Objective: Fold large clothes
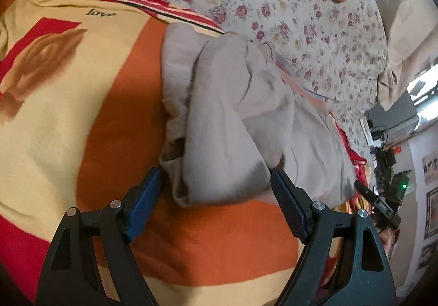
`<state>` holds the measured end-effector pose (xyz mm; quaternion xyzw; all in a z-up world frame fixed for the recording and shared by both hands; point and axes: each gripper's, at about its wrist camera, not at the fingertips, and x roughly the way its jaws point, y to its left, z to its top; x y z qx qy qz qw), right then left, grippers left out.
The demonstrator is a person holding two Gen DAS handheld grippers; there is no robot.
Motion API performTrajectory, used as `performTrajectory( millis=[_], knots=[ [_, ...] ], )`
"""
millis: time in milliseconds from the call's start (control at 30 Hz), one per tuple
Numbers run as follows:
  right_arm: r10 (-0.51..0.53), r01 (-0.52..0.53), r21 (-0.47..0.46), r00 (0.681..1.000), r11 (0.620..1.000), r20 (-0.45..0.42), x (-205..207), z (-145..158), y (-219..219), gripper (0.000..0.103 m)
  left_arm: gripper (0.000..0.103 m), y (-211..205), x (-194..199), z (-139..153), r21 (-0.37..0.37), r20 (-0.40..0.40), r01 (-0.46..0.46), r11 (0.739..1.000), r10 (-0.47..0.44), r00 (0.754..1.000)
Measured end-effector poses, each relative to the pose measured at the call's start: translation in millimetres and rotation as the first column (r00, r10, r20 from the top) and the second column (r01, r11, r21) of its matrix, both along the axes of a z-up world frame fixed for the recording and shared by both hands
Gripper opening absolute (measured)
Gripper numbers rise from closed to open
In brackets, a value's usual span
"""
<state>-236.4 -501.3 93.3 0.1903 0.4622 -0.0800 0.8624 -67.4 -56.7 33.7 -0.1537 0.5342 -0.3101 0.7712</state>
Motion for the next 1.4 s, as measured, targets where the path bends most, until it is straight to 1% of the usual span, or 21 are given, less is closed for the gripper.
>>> performTrajectory(
  millis=[33,67,100,133,167,233,300,400,500,600,667,733,800,833,867,900,1033,1100,1167,1267,1400],
  knots=[
    [0.010,-0.010,0.023,1.000,1.000,-0.011,-1,-6,-1,0.086,0.079,-2,-1,-1,0.003,0.006,0.007,1.000,-0.007,1.000],
    [0.019,-0.018,0.047,1.000,0.999,-0.014,-2,-12,-1,0.072,0.065,-5,-2,-2,0.014,0.015,0.010,1.000,-0.010,1.000],
    [0.027,-0.025,0.069,0.999,0.997,-0.019,-1,-18,1,0.059,0.044,-7,-3,-3,0.037,0.021,0.003,0.999,-0.004,1.000],
    [0.038,-0.036,0.092,0.999,0.995,-0.027,-1,-23,2,0.038,0.035,-7,-2,-5,0.058,0.022,-0.007,0.998,0.006,1.000],
    [0.056,-0.053,0.104,0.998,0.993,-0.032,0,-28,6,0.023,0.021,-6,-2,-5,0.069,0.025,-0.019,0.997,0.017,1.000],
    [0.089,-0.087,0.062,0.996,0.994,-0.027,-3,-25,13,0.008,0.015,1,-4,-2,0.063,0.029,-0.036,0.997,0.034,0.999],
    [0.121,-0.121,0.011,0.993,0.993,-0.018,-7,-15,18,0.005,0.012,6,-8,6,0.083,0.068,-0.055,0.995,0.050,0.996],
    [0.092,-0.093,-0.051,0.995,0.994,-0.029,-22,-5,6,0.005,0.011,13,-12,6,0.130,0.071,-0.081,0.988,0.072,0.995],
    [0.066,-0.076,-0.082,0.991,0.994,-0.118,-26,-27,0,0.003,0.011,10,-8,-5,0.196,0.050,-0.085,0.977,0.077,0.996],
    [0.053,-0.064,-0.088,0.991,0.994,-0.126,-30,-33,0,0.003,0.011,11,-12,5,0.193,0.077,-0.098,0.976,0.085,0.993],
    [0.046,-0.055,-0.085,0.993,0.995,-0.108,-33,-25,-1,0.003,0.011,12,-16,15,0.172,0.104,-0.096,0.980,0.078,0.991],
    [0.027,-0.035,-0.107,0.997,0.994,-0.077,-37,-10,-2,0.005,0.016,15,-16,19,0.153,0.110,-0.119,0.981,0.103,0.989],
    [0.007,-0.012,-0.114,0.999,0.993,-0.042,-38,6,-2,0.019,0.031,15,-15,21,0.169,0.114,-0.155,0.973,0.137,0.984],
    [0.007,-0.009,-0.103,1.000,0.995,-0.023,-38,13,0,0.042,0.034,15,-15,23,0.169,0.122,-0.166,0.972,0.146,0.982],
    [0.008,-0.008,-0.086,1.000,0.996,0.003,-37,21,3,0.059,0.041,14,-16,27,0.161,0.143,-0.179,0.970,0.157,0.977],
    [0.013,-0.010,-0.069,0.999,0.998,0.036,-35,28,7,0.062,0.044,13,-18,30,0.157,0.160,-0.189,0.969,0.164,0.974],
    [0.111,-0.108,-0.051,0.992,0.993,0.066,-12,36,41,0.062,0.047,1,-23,50,0.161,0.271,-0.235,0.959,0.186,0.944],
    [0.164,-0.161,-0.051,0.984,0.986,0.073,7,34,61,0.061,0.065,-6,-25,56,0.158,0.318,-0.260,0.953,0.200,0.927],
    [0.203,-0.199,-0.061,0.976,0.978,0.080,24,30,78,0.061,0.068,-20,-26,57,0.158,0.359,-0.259,0.953,0.189,0.914],
    [0.231,-0.226,-0.063,0.969,0.972,0.086,53,24,99,0.060,0.068,-44,-18,48,0.205,0.351,-0.209,0.956,0.127,0.928],
    [0.253,-0.248,-0.071,0.965,0.966,0.070,87,12,114,0.059,0.068,-70,-10,34,0.286,0.360,-0.200,0.937,0.089,0.929]
  ],
)
